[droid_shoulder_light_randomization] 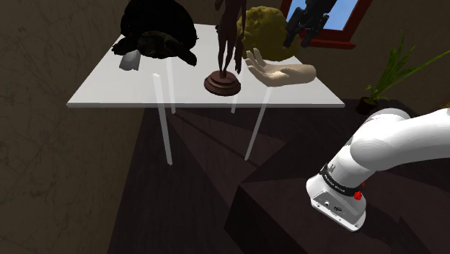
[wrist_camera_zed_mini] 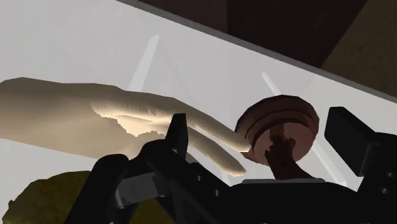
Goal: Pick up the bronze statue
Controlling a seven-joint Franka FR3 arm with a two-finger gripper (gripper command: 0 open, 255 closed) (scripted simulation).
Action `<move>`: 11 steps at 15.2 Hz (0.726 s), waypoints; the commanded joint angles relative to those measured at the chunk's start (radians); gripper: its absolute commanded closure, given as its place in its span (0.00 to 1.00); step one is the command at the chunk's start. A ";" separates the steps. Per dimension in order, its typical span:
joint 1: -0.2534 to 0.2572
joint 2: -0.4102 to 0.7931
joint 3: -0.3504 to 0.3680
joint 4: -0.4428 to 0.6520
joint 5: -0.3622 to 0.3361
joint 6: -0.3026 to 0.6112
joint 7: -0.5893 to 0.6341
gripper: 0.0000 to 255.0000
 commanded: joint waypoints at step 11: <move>0.090 0.206 -0.008 -0.054 0.005 0.474 -0.198 0.00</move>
